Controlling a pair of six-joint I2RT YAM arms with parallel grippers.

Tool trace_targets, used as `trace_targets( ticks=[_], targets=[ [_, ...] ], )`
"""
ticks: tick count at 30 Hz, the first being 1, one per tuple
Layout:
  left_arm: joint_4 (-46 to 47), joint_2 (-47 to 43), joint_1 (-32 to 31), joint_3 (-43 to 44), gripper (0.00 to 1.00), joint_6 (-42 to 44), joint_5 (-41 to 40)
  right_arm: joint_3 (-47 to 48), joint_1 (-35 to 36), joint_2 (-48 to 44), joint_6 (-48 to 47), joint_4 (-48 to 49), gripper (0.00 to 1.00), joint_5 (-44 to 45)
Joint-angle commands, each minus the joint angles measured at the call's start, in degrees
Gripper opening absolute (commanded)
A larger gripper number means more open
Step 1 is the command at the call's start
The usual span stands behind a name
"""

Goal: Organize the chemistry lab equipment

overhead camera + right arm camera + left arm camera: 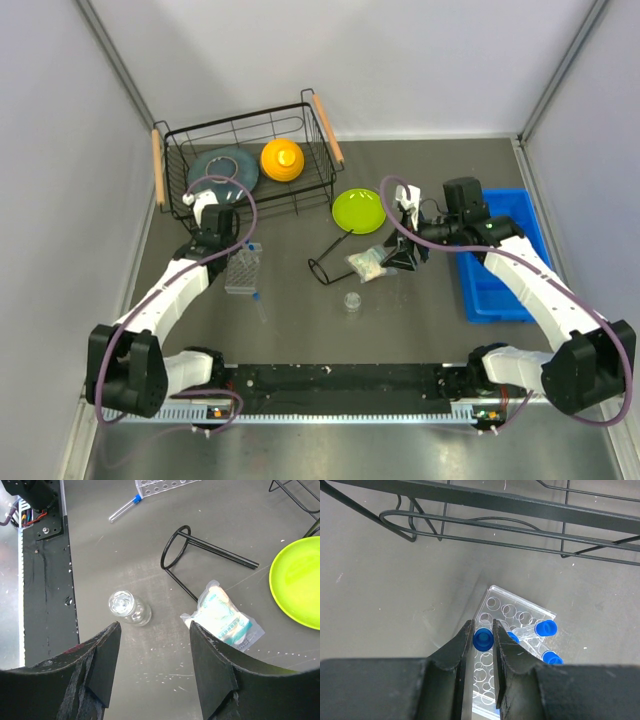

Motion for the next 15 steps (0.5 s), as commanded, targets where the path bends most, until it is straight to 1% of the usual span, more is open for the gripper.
trace_targets(
  ticks=[1,15],
  targets=[
    [3.22,0.77,0.48,-0.42,0.07,-0.72,0.86,-0.08,-0.68,0.24,-1.53,1.81,0.58,-1.59],
    [3.92,3.31,0.83,-1.65,0.09,-1.25,0.86,-0.08,-1.20,0.33,-1.44,1.81,0.58,-2.12]
  ],
)
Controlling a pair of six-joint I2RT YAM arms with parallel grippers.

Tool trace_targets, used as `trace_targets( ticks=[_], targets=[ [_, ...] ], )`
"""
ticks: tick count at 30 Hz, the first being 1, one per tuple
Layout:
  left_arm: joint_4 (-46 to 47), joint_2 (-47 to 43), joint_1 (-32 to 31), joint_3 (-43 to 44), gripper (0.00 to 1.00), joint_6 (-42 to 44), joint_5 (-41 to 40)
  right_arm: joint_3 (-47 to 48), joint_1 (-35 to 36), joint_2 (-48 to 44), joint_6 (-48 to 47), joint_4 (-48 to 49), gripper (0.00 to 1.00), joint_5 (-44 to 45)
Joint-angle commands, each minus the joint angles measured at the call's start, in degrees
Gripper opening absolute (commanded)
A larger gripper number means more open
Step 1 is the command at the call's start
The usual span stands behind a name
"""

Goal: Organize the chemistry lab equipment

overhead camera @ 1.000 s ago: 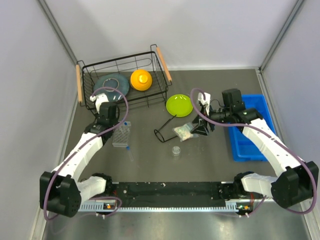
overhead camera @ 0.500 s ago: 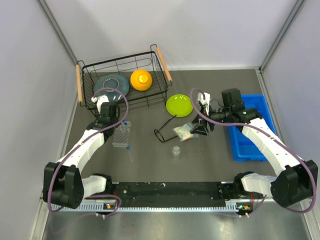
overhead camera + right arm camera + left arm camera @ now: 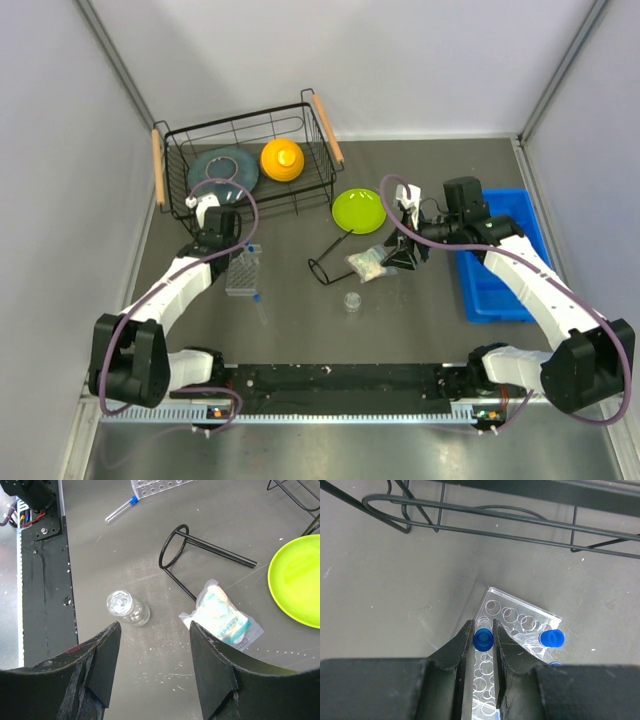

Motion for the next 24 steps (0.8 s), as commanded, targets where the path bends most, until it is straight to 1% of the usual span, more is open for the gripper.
trace_targets(
  ticks=[1,2,3,5,6,9,10,12,13,20,22,24],
  targets=[
    [1.71,0.67,0.41,-0.54,0.09,-0.71,0.00,-0.08,-0.66,-0.06,-1.44,1.59,0.58,-2.16],
    [1.71,0.85,0.41,-0.37,0.11,-0.71,0.00,-0.08,-0.74,-0.06,-1.44,1.59,0.58,-2.16],
    [1.71,0.85,0.41,-0.36,0.15,-0.79,0.00,-0.08,-0.74,-0.06,-1.44,1.59,0.58,-2.25],
    [1.54,0.76,0.59,-0.36,0.18,-0.88,0.00,-0.08,-0.74,0.02,-1.44,1.50,0.58,-2.34],
    [1.27,0.59,0.50,-0.19,0.22,-1.06,-0.08,-0.08,-0.83,0.03,-1.44,1.59,0.58,-2.42],
    [0.57,-0.81,0.50,-0.01,0.30,-1.06,-0.61,-0.17,-0.92,0.03,-1.52,1.59,0.58,-2.51],
    [0.05,-1.17,0.50,-0.01,0.35,-1.06,-0.70,-0.17,-0.92,0.03,-1.44,1.59,0.58,-2.60],
    [-0.31,-2.57,0.59,0.08,0.39,-0.88,-0.96,-0.17,-0.83,-0.06,-1.44,1.59,0.58,-2.69],
    [-0.83,-2.93,0.50,0.08,0.44,-0.80,-1.05,-0.17,-0.83,0.02,-1.44,1.59,0.58,-2.78],
    [-4.87,-8.11,0.50,0.51,0.49,-0.62,-0.88,-0.52,-1.01,-0.50,-1.88,1.41,0.58,-3.30],
    [-6.37,-11.44,0.50,0.78,0.52,-0.71,-0.87,-0.69,-1.01,-0.68,-2.05,1.41,0.58,-4.18],
    [-8.91,-15.30,0.50,0.87,0.57,-0.79,-0.96,-0.78,-1.01,-0.68,-2.40,1.15,0.58,-6.10]
  ],
)
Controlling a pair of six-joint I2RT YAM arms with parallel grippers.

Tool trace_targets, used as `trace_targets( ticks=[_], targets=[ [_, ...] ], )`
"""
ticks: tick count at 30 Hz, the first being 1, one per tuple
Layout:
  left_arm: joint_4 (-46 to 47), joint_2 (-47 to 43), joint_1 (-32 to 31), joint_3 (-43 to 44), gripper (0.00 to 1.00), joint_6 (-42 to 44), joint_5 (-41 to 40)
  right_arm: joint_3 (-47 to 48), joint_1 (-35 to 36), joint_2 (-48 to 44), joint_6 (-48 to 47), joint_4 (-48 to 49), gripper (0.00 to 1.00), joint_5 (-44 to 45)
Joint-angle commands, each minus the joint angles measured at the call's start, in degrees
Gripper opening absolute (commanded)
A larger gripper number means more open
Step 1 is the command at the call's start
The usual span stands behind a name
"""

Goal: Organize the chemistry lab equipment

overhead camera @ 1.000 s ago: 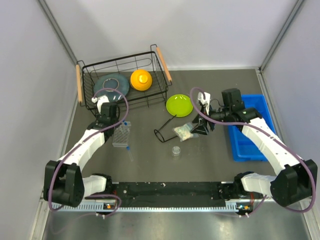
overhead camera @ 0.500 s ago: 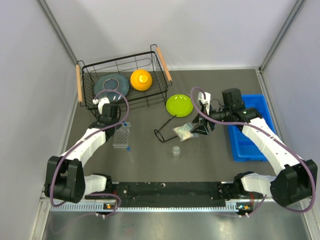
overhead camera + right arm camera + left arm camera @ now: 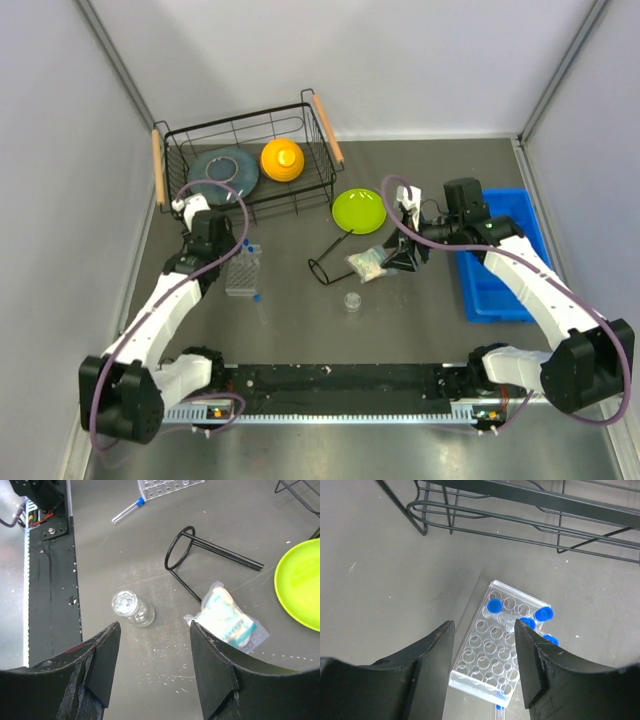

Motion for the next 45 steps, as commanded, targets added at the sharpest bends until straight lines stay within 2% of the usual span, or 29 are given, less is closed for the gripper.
trace_targets(
  ticks=[1,6,8,13,14,15,17,20,23,28,32,35,45],
  targets=[
    [-4.70,-8.10,0.28,0.91,0.59,-0.16,-0.70,-0.54,-0.72,-0.59,-2.12,1.11,0.58,-5.39],
    [-9.71,-20.14,0.28,-0.93,0.77,-0.86,2.98,0.68,1.99,0.55,-1.24,0.84,0.62,-7.78],
    [-11.30,-25.40,0.28,-2.25,0.82,-1.48,5.87,1.65,7.95,1.86,-1.06,-0.29,0.62,-5.06],
    [-17.44,-35.17,0.28,-3.22,0.95,-4.99,8.18,7.71,24.91,8.01,2.96,-1.62,0.62,11.36],
    [-18.41,-38.15,0.28,-2.79,0.96,-6.21,8.18,8.85,30.33,9.59,4.28,-1.62,0.62,13.39],
    [-19.38,-39.48,0.28,-2.26,0.97,-7.01,8.18,11.39,32.91,13.35,5.95,-0.92,0.62,18.20],
    [-22.44,-42.99,0.28,-0.42,0.99,-8.76,7.48,14.38,39.92,17.23,12.54,-0.04,0.62,25.67],
    [-27.10,-46.25,0.28,2.75,0.99,-9.74,4.93,22.45,45.66,25.93,22.73,2.16,0.63,34.56],
    [-31.67,-48.54,0.28,6.09,0.99,-10.01,1.94,28.35,47.70,33.76,32.75,3.39,0.64,42.20],
    [-34.33,-52.32,0.28,10.48,0.99,-8.87,-1.57,34.87,48.58,43.95,44.62,3.65,0.64,45.05],
    [-35.12,-54.87,0.28,12.51,0.99,-8.77,-5.44,39.08,49.99,48.44,47.10,3.04,0.64,51.01],
    [-35.47,-56.54,0.28,13.13,0.99,-8.95,-7.46,41.20,50.43,51.08,48.41,2.16,0.64,51.90],
    [-35.74,-59.71,0.28,12.69,0.98,-9.13,-6.24,51.40,51.31,60.22,47.89,-3.90,0.56,53.14]
  ],
)
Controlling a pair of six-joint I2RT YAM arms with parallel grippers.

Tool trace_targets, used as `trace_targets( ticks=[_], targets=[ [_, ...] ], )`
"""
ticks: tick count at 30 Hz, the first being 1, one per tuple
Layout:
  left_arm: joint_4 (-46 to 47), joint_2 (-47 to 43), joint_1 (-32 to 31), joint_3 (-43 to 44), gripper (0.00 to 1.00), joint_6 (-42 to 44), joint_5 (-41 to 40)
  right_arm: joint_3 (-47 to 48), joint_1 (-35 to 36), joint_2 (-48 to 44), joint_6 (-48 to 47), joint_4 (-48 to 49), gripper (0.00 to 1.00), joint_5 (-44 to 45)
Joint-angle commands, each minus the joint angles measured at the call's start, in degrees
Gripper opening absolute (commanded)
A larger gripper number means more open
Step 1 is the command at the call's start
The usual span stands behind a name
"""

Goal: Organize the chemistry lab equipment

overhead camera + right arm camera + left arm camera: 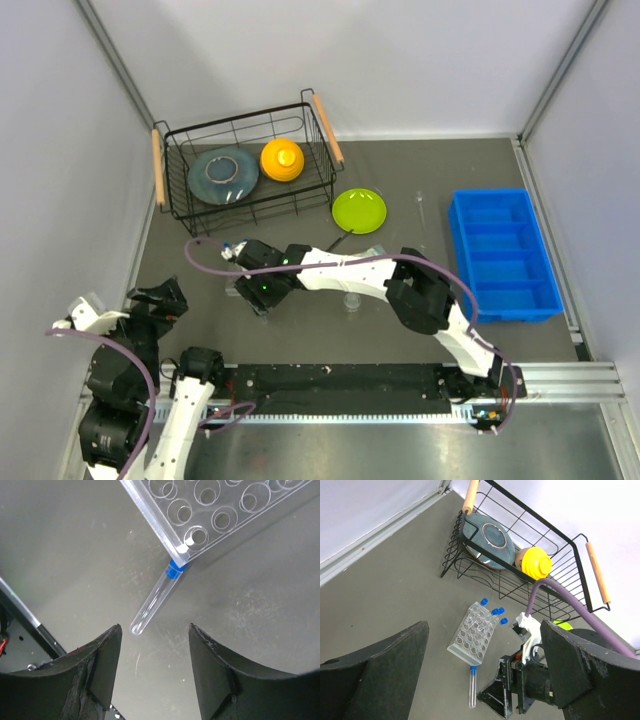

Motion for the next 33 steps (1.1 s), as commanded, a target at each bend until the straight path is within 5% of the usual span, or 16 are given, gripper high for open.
trace_targets(
  ticks=[1,12,33],
  targets=[
    [0.09,-0.57,0.24,0.62,0.98,0.18,0.12,5.37,1.74,3.25,0.46,-3.33,0.56,2.01],
    [0.09,-2.06,0.24,0.44,0.98,0.62,1.44,7.92,4.20,6.76,0.11,-5.09,0.55,7.63],
    [-0.88,-2.15,0.24,0.27,0.98,0.45,5.57,1.77,3.67,3.96,-2.09,-5.80,0.18,9.31]
  ],
)
